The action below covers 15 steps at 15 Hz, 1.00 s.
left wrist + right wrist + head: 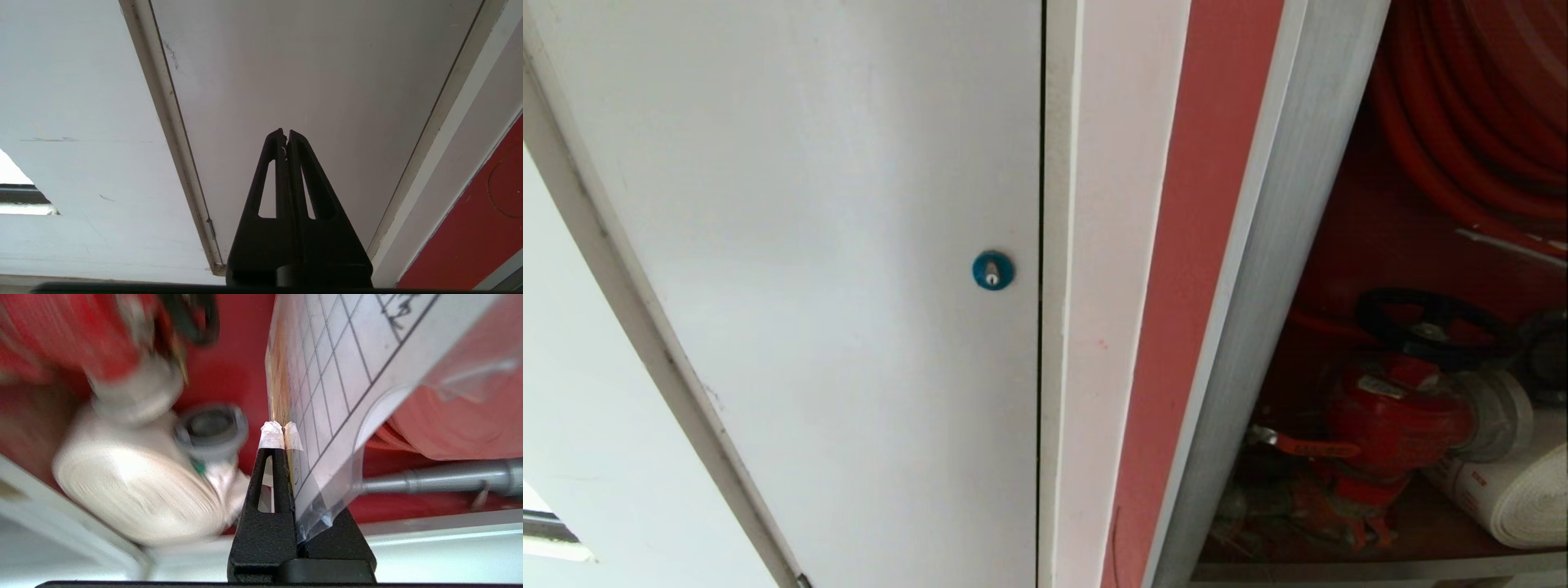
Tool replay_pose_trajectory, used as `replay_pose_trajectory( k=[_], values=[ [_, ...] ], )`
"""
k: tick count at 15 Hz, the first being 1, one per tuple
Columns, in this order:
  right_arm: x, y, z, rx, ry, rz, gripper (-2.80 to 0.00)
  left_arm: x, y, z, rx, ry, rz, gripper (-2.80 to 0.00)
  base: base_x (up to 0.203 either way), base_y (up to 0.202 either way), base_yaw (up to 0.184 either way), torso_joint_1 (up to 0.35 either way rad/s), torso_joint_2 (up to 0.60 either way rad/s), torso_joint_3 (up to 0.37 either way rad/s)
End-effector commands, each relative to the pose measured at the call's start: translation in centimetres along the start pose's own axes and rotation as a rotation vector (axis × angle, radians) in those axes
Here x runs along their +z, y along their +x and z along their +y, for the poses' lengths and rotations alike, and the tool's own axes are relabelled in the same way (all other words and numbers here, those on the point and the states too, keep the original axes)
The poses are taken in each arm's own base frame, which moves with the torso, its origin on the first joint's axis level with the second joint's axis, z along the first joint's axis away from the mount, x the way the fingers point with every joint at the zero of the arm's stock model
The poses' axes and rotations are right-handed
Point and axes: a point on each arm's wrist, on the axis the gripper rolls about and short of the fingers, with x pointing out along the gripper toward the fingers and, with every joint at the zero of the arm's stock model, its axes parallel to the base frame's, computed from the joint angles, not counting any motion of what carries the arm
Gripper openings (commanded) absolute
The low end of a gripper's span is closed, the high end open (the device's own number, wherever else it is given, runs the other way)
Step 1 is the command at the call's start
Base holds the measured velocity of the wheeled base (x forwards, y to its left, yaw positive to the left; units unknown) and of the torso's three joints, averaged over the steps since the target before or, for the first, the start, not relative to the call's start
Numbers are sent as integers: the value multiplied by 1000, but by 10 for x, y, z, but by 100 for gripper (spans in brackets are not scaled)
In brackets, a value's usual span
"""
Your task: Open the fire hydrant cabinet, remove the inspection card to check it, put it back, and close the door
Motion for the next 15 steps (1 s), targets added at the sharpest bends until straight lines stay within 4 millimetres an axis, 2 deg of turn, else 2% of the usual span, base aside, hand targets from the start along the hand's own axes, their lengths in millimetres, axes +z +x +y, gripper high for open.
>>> replay_pose_trajectory(
  k=[1,4,7,11,15],
  values=[
    [0,-6,-1,-13,18,-34,-280,-1,0,0,0,0,2,-280,0,0,0,0,0,0],
    [1,-7,-6,16,134,-137,-280,-1,0,0,0,0,2,-280,0,0,0,0,0,0],
    [-1,-14,-10,127,256,-254,-280,-1,0,0,0,0,2,-280,0,0,0,0,0,0],
    [-7,-23,-11,366,559,-294,-280,-1,0,0,0,0,2,-280,0,0,0,0,0,0],
    [0,-19,-15,562,798,-362,-280,-1,0,0,0,0,2,-280,0,0,0,0,0,0]
  ],
)
